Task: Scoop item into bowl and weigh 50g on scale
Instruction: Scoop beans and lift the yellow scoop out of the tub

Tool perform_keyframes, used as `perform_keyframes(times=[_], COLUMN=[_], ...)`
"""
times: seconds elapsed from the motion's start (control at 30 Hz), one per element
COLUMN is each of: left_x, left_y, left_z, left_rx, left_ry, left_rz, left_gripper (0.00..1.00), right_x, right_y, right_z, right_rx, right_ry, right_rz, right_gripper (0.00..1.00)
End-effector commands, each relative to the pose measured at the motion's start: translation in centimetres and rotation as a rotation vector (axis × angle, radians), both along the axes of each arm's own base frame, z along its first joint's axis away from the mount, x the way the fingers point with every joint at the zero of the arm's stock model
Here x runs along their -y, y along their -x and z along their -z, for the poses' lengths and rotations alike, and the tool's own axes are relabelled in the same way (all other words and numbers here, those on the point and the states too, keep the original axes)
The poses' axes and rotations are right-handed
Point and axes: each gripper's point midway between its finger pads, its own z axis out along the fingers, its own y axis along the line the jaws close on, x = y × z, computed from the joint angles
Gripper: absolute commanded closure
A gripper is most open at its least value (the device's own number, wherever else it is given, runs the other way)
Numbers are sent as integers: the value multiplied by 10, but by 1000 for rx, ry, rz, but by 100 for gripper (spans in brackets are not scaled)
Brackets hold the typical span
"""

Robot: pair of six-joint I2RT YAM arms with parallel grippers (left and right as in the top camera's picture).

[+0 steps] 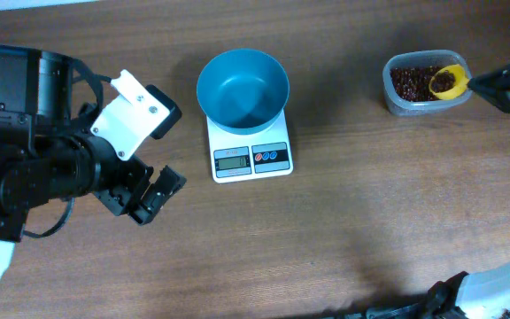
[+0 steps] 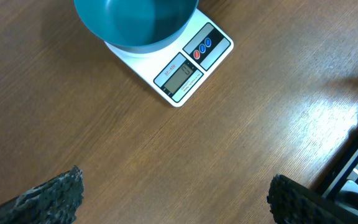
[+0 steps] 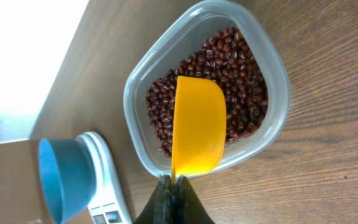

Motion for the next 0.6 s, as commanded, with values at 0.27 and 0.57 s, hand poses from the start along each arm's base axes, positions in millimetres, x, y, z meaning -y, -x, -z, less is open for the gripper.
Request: perform_keyframes(times=[0.27, 0.57], left_x=[2, 2], left_y=[3, 3], left_z=[0, 0], left_rx=[-4, -4], left_ry=[9, 9], left_rz=[6, 6], left_gripper=[1, 1], right_x=[-21, -77], right_y=[-6, -18], right_z=[-49, -73], right_rx=[211, 284], right_ry=[-292, -423], right_rz=[-59, -220], right_gripper=[96, 96])
